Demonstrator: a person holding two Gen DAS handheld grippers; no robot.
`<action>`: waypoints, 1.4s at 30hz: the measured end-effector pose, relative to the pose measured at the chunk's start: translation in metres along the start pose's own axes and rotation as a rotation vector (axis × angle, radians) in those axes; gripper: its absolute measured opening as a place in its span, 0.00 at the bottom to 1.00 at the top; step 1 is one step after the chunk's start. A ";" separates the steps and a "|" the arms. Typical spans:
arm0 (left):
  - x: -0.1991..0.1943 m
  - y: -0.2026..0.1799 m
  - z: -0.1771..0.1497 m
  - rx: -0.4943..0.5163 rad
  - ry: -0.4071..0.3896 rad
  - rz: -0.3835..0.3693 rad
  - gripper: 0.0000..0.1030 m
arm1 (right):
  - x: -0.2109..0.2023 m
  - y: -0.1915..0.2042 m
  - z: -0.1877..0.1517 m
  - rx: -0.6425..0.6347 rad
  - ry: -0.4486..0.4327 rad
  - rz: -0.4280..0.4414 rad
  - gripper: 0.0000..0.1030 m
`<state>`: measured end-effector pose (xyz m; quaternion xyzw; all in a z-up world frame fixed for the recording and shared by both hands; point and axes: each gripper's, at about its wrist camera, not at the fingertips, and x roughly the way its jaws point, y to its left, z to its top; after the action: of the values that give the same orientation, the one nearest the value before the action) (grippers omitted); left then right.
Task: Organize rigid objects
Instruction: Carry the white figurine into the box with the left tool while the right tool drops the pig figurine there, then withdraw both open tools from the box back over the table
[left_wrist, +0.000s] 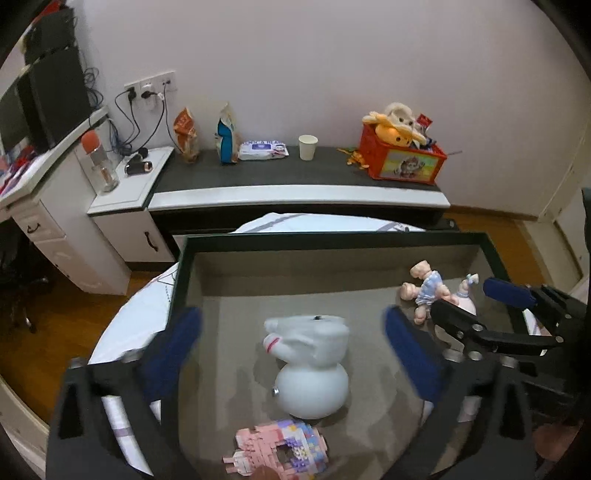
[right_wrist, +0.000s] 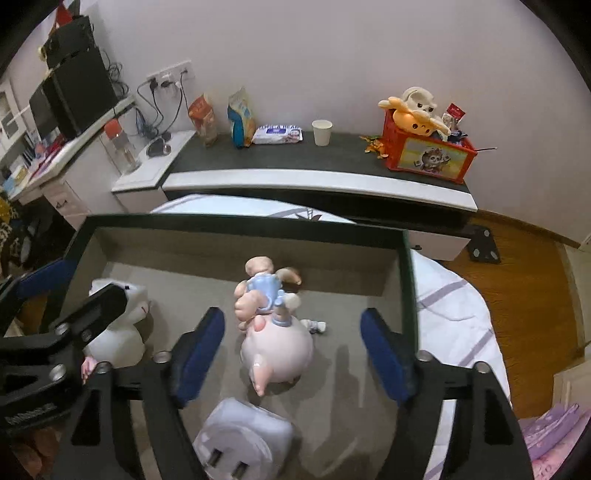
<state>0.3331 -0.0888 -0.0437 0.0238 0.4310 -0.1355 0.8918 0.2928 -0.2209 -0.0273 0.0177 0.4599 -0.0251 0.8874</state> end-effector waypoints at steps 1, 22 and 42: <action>-0.003 0.000 -0.001 0.001 -0.003 -0.004 1.00 | -0.003 -0.001 -0.001 0.000 -0.001 0.004 0.78; -0.183 -0.004 -0.073 0.020 -0.190 -0.052 1.00 | -0.159 0.011 -0.065 0.080 -0.203 0.081 1.00; -0.263 0.027 -0.222 -0.067 -0.195 0.005 1.00 | -0.254 0.032 -0.220 0.060 -0.288 0.051 1.00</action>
<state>0.0158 0.0310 0.0189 -0.0182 0.3466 -0.1206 0.9301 -0.0308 -0.1699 0.0541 0.0522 0.3263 -0.0188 0.9436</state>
